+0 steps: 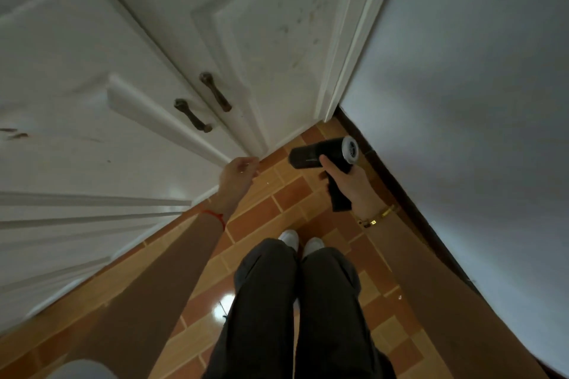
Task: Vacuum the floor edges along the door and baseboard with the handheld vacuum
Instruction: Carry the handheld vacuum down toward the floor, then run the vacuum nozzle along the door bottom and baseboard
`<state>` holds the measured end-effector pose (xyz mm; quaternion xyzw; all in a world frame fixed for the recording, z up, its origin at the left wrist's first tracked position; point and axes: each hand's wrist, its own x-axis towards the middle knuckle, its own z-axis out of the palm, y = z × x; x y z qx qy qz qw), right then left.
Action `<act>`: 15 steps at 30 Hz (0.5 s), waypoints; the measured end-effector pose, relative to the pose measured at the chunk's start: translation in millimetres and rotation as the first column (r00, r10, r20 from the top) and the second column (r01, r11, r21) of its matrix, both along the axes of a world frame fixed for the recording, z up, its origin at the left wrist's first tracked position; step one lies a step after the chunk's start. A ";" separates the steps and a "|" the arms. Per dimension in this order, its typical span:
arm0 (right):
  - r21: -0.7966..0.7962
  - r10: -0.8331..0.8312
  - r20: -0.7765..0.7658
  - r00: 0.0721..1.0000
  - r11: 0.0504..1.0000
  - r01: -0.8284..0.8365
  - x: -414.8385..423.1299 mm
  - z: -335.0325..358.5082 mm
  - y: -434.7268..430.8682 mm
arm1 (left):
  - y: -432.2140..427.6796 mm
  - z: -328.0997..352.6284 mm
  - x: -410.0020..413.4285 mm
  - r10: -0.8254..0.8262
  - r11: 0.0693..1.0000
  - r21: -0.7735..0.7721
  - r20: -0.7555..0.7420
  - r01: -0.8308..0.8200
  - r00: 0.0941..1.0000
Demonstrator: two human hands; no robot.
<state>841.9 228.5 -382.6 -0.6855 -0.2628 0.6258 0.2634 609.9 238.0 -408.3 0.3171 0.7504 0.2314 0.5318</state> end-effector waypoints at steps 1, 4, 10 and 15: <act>0.002 0.016 0.005 1.000 1.000 -0.016 -0.7 -28.3 2.4 | 1.1 -27.2 -3.8 -0.031 0.999 0.009 -0.051 0.032 0.998; 0.025 0.064 0.034 0.997 0.998 -0.064 -5.0 -114.6 12.3 | 4.0 -114.8 -14.7 -0.159 0.986 0.017 -0.226 0.167 0.961; 0.108 0.221 0.126 0.967 0.966 -0.235 -19.7 -286.8 35.8 | 2.0 -296.9 -36.4 -0.274 0.947 0.051 -0.392 0.318 0.878; 0.245 0.404 0.255 0.878 0.852 -0.463 -40.6 -408.9 53.4 | -13.1 -436.0 -51.9 -0.423 0.865 0.012 -0.520 0.502 0.742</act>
